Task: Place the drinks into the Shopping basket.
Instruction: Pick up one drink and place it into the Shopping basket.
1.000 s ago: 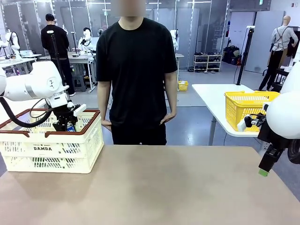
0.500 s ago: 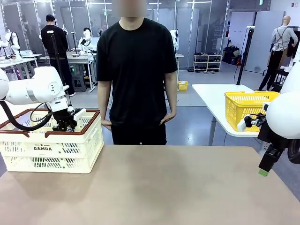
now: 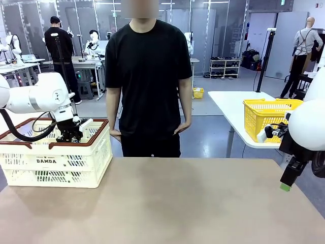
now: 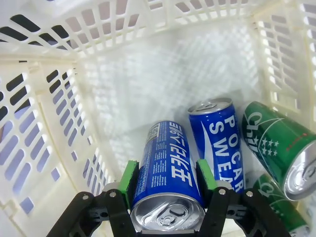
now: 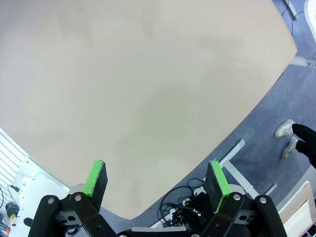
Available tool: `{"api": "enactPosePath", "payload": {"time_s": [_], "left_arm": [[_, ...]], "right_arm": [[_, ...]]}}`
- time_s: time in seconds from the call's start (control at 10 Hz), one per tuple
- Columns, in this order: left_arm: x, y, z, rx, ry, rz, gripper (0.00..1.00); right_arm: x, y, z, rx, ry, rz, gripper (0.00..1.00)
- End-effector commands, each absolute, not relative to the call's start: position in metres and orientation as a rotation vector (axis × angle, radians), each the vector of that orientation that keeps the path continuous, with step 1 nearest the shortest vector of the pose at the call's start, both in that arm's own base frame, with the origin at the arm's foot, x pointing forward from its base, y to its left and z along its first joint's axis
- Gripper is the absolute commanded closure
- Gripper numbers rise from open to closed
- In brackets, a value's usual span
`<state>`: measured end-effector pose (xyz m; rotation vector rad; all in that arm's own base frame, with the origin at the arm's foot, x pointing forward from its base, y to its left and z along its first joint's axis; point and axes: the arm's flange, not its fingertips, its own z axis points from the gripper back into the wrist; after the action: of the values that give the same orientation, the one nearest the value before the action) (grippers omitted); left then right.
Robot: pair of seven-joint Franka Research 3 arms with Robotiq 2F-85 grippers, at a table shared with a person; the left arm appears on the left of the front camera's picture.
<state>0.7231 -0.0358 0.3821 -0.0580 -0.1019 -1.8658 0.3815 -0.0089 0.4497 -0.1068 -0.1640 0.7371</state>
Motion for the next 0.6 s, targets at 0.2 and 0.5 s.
{"api": "enactPosePath", "payload": {"time_s": [0.2, 0.5], "left_arm": [[0.711, -0.037, 0.360, -0.070, -0.099, -1.864, 0.42], [0.699, -0.035, 0.369, -0.057, -0.096, -1.873, 0.18]], "right_arm": [[0.381, -0.007, 0.450, -0.107, -0.165, 0.723, 0.00], [0.381, -0.007, 0.450, -0.107, -0.165, 0.723, 0.00]]}}
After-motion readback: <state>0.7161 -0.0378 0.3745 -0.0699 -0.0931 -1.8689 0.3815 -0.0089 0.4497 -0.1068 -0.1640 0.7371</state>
